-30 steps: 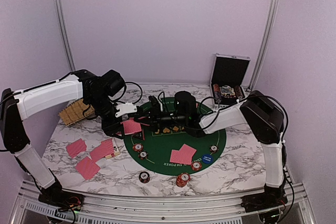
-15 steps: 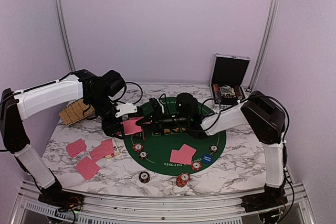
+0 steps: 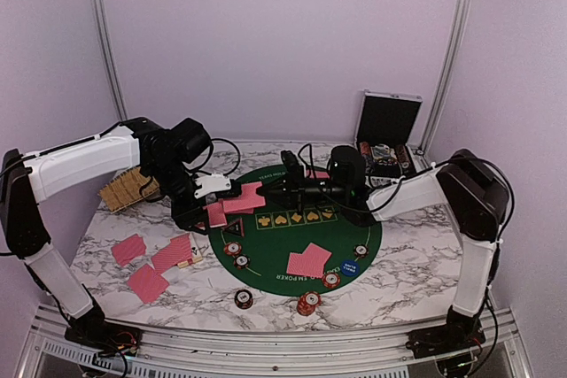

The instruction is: Distribute texas hold em gaming equipment

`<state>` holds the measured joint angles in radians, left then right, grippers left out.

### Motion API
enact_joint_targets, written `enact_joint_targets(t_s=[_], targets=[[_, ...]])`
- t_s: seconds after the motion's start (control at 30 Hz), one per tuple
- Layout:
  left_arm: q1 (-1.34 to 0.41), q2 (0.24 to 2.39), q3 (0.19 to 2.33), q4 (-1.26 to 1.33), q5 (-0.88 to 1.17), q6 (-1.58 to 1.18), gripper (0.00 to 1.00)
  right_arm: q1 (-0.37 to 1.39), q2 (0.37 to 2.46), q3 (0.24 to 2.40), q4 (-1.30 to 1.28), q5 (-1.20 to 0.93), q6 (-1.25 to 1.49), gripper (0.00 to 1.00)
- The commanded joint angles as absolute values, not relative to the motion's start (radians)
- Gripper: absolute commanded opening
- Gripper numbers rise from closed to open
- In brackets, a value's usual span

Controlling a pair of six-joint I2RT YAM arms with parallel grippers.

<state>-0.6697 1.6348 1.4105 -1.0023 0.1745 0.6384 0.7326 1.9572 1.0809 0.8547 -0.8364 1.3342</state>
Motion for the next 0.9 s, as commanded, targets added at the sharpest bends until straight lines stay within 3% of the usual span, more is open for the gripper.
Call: enact_joint_targets(t_s=[0.0,0.13,0.3,0.63,0.87], targets=[[-0.666,1.608,1.398,-1.038,0.165,0.638,0.61,0.641,1.843,1.114,0.493,-0.824,1.059,0.0],[-0.662,1.594,1.374,-1.039,0.156,0.64,0.61,0.6,1.796,1.311,-0.139,-0.576,0.602,0.0],[-0.647,1.591,1.356,-1.038,0.16,0.63,0.61,0.611,1.795,1.445,-0.36,-0.28,0.305,0.0],[-0.631,1.573,1.346,-1.04,0.163,0.628,0.6,0.854,1.818,1.383,-0.195,0.424,-0.389,0.0],[-0.619,1.544,1.314,-1.052,0.154,0.636,0.6,0.939,1.799,1.183,0.169,0.554,-0.685,0.0]])
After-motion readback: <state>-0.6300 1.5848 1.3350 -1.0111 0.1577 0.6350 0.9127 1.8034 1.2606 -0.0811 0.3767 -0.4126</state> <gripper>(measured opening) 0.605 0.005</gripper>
